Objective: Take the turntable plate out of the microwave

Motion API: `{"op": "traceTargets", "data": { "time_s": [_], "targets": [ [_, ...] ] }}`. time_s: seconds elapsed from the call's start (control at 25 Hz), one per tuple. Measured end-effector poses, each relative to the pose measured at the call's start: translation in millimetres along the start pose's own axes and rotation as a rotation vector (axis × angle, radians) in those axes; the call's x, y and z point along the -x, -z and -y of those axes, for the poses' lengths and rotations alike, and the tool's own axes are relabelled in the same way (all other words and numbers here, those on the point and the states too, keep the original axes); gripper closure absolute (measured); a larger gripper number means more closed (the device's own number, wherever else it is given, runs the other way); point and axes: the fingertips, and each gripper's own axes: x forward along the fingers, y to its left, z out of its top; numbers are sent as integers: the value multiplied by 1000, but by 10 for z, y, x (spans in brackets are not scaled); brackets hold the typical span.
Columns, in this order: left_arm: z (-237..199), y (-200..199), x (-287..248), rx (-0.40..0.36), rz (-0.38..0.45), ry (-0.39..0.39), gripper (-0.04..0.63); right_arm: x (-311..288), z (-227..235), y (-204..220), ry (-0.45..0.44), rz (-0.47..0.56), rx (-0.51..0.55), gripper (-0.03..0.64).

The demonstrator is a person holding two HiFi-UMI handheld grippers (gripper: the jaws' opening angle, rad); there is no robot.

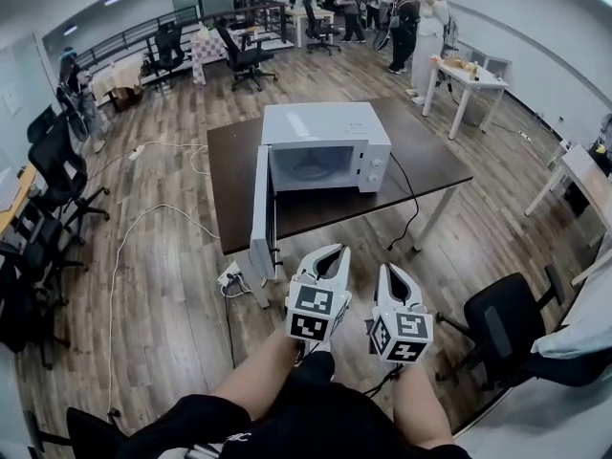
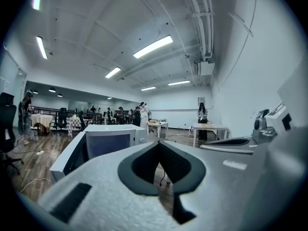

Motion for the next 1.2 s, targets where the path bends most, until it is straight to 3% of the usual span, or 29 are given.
{"op": "traceTargets", "data": {
  "time_s": [0.72,1.2],
  "targets": [
    [-1148,-143,-1687,79,-34,-41,586,-2049,453,-210,-79,-83,22,607],
    [-1778,-23,-2050,102,-52,-138,586,-3041,457,-42,-136,-142,-27,607]
  ]
}}
